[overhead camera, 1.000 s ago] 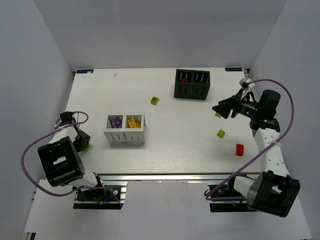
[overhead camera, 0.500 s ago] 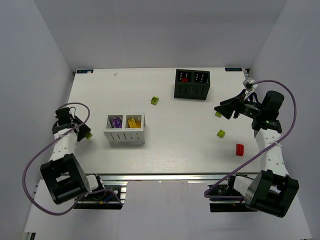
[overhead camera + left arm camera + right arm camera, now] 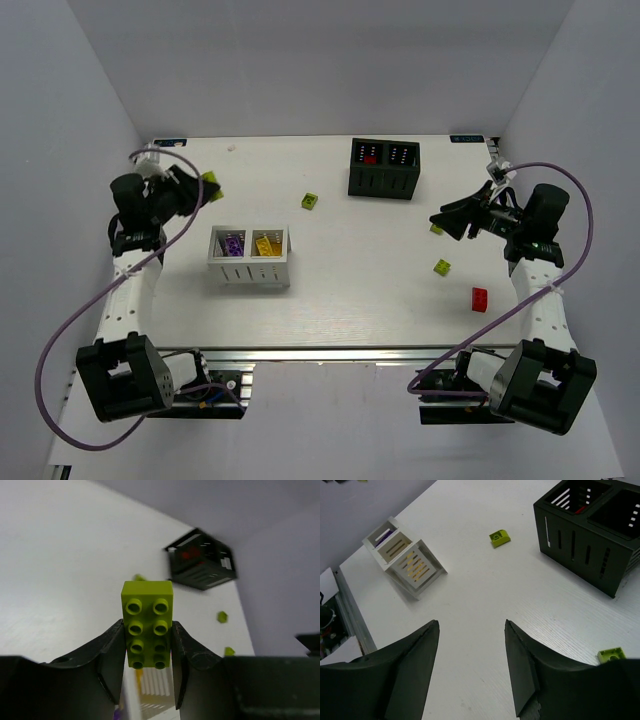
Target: Sort the legos into containers by color
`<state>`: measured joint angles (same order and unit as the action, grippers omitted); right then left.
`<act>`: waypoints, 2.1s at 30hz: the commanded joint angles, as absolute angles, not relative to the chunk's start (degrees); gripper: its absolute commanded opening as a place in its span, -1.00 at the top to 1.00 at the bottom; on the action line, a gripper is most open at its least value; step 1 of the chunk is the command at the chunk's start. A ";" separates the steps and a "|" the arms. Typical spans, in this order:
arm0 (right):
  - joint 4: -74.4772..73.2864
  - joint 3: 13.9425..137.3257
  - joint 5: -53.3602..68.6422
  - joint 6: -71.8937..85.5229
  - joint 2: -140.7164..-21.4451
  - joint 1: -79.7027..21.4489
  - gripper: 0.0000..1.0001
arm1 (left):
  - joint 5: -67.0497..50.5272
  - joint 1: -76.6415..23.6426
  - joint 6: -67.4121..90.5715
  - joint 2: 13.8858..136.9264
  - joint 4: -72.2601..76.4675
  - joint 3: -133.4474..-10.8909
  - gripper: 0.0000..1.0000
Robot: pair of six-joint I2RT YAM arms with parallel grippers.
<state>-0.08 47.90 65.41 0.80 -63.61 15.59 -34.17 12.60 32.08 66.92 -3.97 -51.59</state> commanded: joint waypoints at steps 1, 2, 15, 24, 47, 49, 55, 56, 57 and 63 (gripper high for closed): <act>0.09 47.81 63.46 -1.67 -62.05 15.82 -0.20 | -44.47 6.00 35.94 68.45 11.05 -59.14 1.00; 0.09 47.73 62.24 -1.93 -61.96 15.82 -0.20 | -44.04 1.54 35.86 69.68 11.68 -60.72 1.00; 2.81 46.14 45.97 2.28 -60.12 18.10 0.07 | -33.67 -29.42 24.52 104.90 7.73 -93.77 1.00; 4.83 44.74 45.88 3.43 -61.08 20.12 0.48 | -27.77 -34.89 24.17 122.76 33.65 -103.50 1.00; 4.92 44.47 48.08 3.25 -60.91 20.83 0.46 | -2.55 -40.43 11.78 155.92 44.30 -135.44 0.97; 4.92 44.47 48.60 3.25 -61.00 21.09 0.46 | -2.11 -40.43 11.34 156.27 43.68 -135.53 0.92; 4.83 44.56 49.13 3.08 -61.17 20.92 0.37 | -1.85 -40.43 11.95 157.50 42.89 -136.49 0.62; 4.83 44.56 49.48 3.08 -61.17 20.92 0.35 | -1.85 -40.43 12.13 157.50 42.63 -136.58 0.54; 4.83 44.56 49.83 3.08 -61.26 20.92 0.30 | -2.11 -40.43 12.04 157.41 42.10 -136.50 0.47; 4.83 44.56 50.01 3.08 -61.61 21.00 0.27 | -3.25 -40.43 12.83 157.50 41.13 -136.67 -0.01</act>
